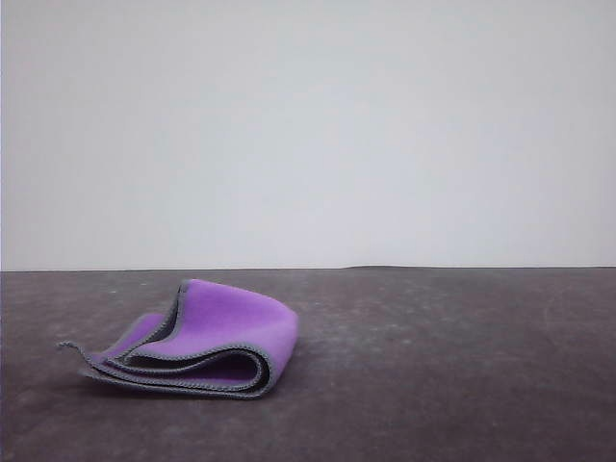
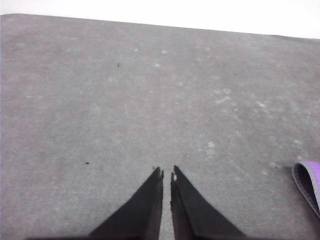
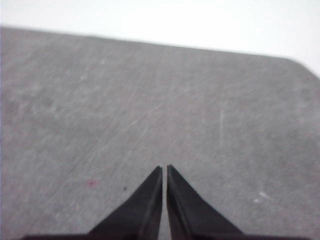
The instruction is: Fold clothes
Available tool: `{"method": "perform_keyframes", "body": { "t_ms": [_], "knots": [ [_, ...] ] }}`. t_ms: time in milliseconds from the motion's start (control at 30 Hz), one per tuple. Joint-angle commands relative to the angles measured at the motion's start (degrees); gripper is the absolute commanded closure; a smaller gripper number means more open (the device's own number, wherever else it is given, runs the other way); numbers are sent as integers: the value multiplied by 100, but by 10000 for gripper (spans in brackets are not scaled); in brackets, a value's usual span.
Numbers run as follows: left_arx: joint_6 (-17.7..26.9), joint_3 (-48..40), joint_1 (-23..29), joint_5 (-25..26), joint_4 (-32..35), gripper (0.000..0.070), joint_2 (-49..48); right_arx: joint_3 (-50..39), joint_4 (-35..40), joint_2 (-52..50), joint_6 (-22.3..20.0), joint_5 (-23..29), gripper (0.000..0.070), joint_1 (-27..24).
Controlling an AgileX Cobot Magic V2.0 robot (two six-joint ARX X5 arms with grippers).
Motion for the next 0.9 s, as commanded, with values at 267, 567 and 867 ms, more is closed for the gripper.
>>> {"method": "perform_keyframes", "body": {
  "t_ms": [267,567,867],
  "knots": [
    [-24,-109,11,-9,-62,684,-6,-35,-35,4,377,149,690,78],
    [-24,-109,11,-9,-62,684,-6,-35,8,4,372,152,690,83],
    [-24,-109,11,-9,-62,684,-8,-33,94,4,372,152,690,83]
  ]
}}
